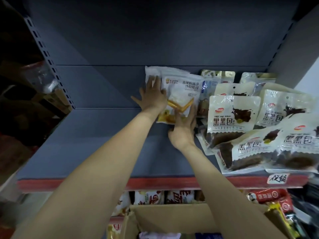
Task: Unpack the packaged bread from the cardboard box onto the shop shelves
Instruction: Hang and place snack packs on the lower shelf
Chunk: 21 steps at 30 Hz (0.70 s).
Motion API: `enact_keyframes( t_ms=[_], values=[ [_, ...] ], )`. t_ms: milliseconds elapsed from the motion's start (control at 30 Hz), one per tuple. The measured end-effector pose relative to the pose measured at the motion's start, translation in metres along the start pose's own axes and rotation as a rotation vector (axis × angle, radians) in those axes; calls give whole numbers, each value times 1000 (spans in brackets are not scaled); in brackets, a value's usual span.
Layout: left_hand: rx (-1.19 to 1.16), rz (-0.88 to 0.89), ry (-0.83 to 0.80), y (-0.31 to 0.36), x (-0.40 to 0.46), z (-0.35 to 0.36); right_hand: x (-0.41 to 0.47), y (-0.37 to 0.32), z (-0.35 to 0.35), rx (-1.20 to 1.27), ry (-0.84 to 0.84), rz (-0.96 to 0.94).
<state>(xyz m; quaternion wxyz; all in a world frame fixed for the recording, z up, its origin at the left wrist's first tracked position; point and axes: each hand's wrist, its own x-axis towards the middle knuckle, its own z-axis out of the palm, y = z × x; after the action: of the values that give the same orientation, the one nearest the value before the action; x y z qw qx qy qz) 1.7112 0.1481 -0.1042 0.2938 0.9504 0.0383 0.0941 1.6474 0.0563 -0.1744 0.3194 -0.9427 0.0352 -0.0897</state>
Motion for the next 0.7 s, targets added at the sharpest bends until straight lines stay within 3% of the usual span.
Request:
enact_keyframes(
  t_ms=[200,333,533,700],
  values=[
    [-51,87,-71,-28,-20,-5,-7,12,-6,-24,-110,-76],
    [-102,50,-24,-38,-56,-14,-47,10,-19,82,23,-208],
    [32,306,150,-47,-169,-17,-160,19,-55,122,108,-396],
    [-170,287,92,-53,-269,8,-259,80,-76,72,10,-277]
  ],
)
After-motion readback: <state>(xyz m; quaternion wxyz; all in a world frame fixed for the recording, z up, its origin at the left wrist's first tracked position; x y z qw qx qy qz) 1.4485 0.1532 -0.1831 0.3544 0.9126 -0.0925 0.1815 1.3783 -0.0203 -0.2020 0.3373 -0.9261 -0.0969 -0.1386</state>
